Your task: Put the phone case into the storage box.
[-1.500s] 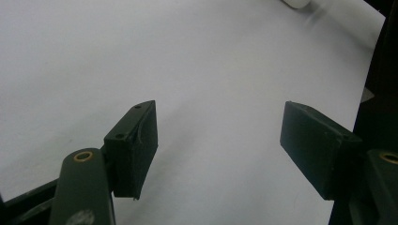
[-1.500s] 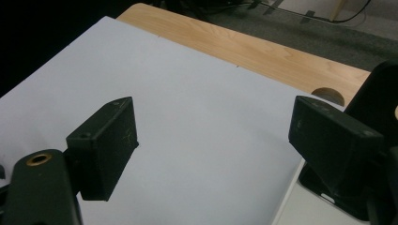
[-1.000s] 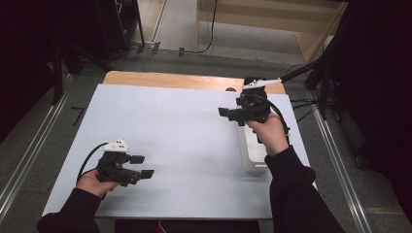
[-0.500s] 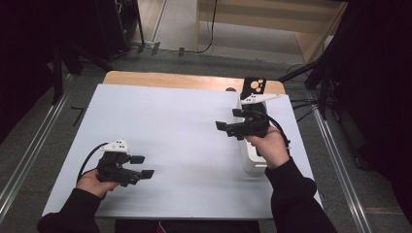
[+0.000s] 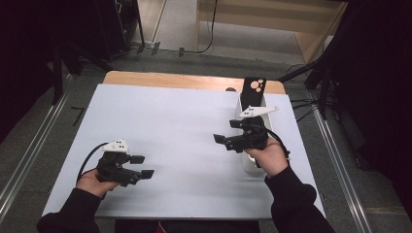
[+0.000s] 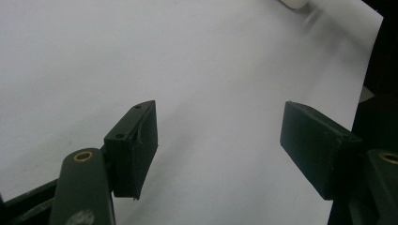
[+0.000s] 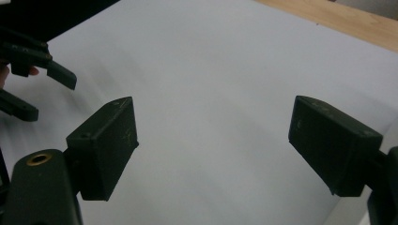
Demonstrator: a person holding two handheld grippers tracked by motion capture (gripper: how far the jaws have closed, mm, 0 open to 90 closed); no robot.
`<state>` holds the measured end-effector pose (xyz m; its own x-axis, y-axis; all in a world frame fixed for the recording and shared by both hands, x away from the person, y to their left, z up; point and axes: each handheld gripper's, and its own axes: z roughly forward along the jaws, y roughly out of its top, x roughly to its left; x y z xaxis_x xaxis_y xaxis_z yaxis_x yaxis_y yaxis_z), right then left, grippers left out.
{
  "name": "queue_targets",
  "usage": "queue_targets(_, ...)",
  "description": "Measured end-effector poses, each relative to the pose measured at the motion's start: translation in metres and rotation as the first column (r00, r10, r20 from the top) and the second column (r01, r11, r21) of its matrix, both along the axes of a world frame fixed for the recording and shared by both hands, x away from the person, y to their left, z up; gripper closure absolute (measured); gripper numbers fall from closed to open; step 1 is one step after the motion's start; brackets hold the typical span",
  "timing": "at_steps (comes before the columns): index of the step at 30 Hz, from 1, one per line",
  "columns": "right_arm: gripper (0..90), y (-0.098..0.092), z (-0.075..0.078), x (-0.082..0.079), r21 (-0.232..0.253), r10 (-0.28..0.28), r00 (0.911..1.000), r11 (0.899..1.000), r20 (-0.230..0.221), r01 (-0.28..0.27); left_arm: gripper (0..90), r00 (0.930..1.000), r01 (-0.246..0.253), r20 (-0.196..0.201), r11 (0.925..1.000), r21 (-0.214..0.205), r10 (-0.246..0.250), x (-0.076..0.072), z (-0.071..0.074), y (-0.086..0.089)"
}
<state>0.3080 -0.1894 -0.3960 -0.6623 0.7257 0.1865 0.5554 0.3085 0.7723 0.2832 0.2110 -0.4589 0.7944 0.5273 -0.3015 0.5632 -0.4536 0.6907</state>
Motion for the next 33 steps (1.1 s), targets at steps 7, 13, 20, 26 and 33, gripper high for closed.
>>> queue_targets(7,14.4,0.000,-0.011,-0.009,0.009,0.022,0.9998,1.000,-0.003,-0.022,27.6,1.0000,0.001,0.000,1.0000,-0.001,-0.001,0.000,0.000,0.000)
queue_targets(13,14.4,-0.002,-0.022,-0.018,0.014,0.033,0.9994,0.999,-0.014,-0.033,27.6,1.0000,0.009,0.002,1.0000,0.003,-0.009,0.000,0.000,0.000)
queue_targets(20,14.4,-0.002,-0.032,-0.030,0.010,0.047,0.9987,0.999,-0.020,-0.046,27.6,1.0000,0.009,0.004,1.0000,-0.001,-0.009,0.000,0.000,0.000)
queue_targets(26,14.4,-0.002,-0.042,-0.040,-0.009,0.060,0.9978,0.998,-0.028,-0.061,27.6,1.0000,0.002,0.006,1.0000,-0.002,-0.002,0.000,0.001,0.000)
queue_targets(33,14.4,-0.006,-0.048,-0.053,0.007,0.059,0.9982,0.998,-0.012,-0.059,27.6,0.9999,0.003,0.010,1.0000,-0.005,-0.003,0.000,0.001,0.001)
